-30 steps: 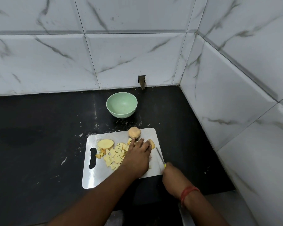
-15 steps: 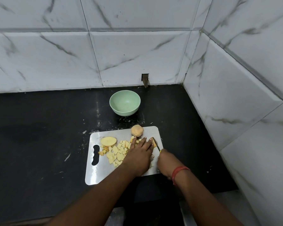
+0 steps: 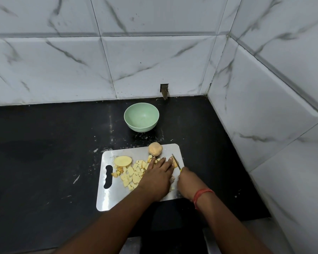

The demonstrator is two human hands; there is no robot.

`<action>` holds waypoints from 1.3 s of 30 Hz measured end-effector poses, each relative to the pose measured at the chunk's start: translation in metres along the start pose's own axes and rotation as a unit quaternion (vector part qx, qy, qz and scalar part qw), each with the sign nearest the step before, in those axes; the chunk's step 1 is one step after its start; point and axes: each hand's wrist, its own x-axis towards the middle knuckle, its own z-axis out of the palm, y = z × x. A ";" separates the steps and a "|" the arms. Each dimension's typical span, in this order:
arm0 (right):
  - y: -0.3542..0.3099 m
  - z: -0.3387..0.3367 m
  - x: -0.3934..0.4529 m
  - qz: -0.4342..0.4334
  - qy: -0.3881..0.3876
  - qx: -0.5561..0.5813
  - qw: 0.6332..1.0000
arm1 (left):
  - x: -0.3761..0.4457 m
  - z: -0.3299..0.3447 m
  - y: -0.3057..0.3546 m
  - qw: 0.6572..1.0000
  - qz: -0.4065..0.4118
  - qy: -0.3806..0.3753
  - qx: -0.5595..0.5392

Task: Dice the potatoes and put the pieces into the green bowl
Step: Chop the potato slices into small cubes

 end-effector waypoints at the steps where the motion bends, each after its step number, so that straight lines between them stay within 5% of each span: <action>1: 0.000 0.000 0.000 -0.005 0.001 0.000 1.000 | 0.000 0.000 0.000 1.000 0.000 0.002 0.000; 16: -0.004 0.003 0.005 0.011 -0.024 -0.027 0.999 | 0.001 -0.002 0.002 1.000 0.001 -0.003 0.024; 23: 0.029 0.019 -0.019 -0.049 -0.037 -0.071 0.996 | 0.004 -0.002 0.003 0.999 -0.007 -0.019 0.035; 39: 0.017 0.003 -0.022 -0.050 0.005 -0.006 0.999 | -0.004 0.005 0.001 1.000 -0.020 -0.018 -0.003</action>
